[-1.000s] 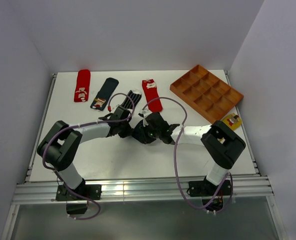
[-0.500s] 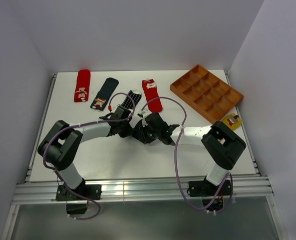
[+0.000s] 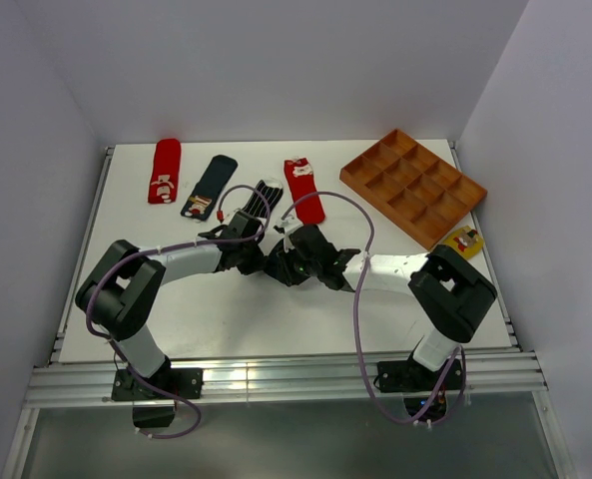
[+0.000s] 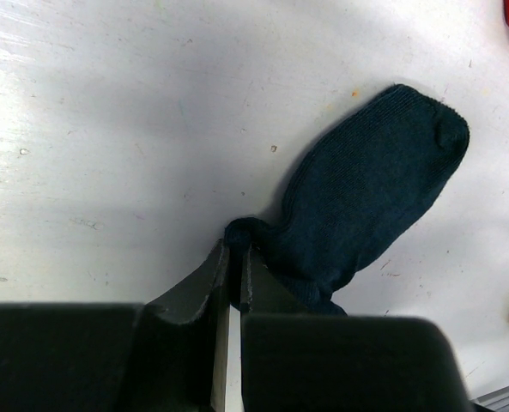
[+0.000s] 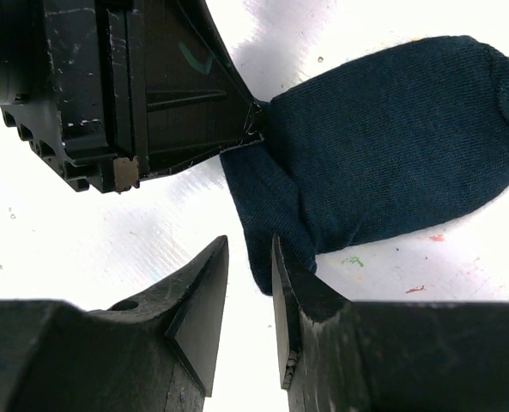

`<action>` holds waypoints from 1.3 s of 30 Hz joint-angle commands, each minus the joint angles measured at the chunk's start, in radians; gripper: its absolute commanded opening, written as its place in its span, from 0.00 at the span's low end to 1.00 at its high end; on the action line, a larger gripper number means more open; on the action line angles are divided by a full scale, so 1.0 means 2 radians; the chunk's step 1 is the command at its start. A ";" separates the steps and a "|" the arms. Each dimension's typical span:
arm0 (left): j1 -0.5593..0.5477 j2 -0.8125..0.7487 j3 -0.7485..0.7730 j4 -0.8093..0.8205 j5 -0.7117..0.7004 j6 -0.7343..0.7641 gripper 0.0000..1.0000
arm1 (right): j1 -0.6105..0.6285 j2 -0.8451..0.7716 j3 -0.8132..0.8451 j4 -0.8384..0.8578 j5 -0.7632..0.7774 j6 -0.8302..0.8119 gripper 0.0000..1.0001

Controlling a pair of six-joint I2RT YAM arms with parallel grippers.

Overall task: Roll the socks
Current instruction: Roll the sock at the center of the board.

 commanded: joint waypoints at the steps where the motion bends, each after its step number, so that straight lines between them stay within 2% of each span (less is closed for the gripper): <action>1: -0.006 0.021 0.002 -0.036 -0.001 0.018 0.03 | 0.005 -0.014 0.016 0.018 0.011 -0.011 0.35; 15: -0.008 0.023 0.005 -0.035 0.001 0.023 0.03 | 0.013 0.046 0.034 -0.001 0.035 -0.039 0.40; 26: -0.008 0.021 0.015 -0.043 0.000 0.038 0.03 | 0.020 0.103 0.053 -0.100 0.101 -0.035 0.41; 30: -0.008 0.017 0.018 -0.045 -0.005 0.042 0.04 | 0.021 0.126 0.065 -0.141 0.118 -0.026 0.27; 31: -0.008 0.015 0.018 -0.044 -0.008 0.043 0.04 | 0.021 0.129 0.069 -0.147 0.115 -0.023 0.18; 34: -0.008 0.008 0.015 -0.041 -0.016 0.039 0.08 | 0.021 0.140 0.079 -0.171 0.099 -0.017 0.00; 37: -0.007 -0.007 0.006 -0.032 -0.023 0.031 0.19 | 0.012 0.137 0.083 -0.182 0.036 -0.002 0.00; 38: -0.006 -0.011 0.003 -0.030 -0.027 0.024 0.28 | 0.007 0.135 0.084 -0.182 -0.008 0.008 0.00; 39: -0.007 -0.022 -0.004 -0.030 -0.029 0.020 0.32 | -0.005 0.132 0.084 -0.183 -0.028 0.013 0.00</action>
